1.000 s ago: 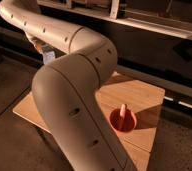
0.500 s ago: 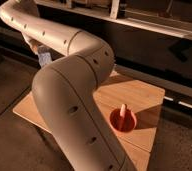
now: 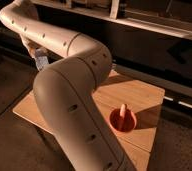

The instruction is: Place the white sponge in the ceramic cup

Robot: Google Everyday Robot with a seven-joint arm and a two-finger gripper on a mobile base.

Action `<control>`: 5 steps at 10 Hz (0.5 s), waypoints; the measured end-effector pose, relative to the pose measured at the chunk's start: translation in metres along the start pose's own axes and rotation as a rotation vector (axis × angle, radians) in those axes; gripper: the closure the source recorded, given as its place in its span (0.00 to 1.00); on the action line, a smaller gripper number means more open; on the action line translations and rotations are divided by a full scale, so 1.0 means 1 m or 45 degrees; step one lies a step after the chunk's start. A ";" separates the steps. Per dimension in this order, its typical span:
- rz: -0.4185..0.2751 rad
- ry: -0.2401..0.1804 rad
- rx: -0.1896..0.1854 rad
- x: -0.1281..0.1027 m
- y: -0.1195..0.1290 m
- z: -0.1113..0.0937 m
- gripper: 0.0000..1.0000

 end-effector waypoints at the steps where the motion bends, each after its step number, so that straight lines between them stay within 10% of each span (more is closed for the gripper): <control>1: -0.003 0.016 -0.009 0.004 0.001 0.006 1.00; 5: -0.019 0.052 -0.026 0.008 0.006 0.018 1.00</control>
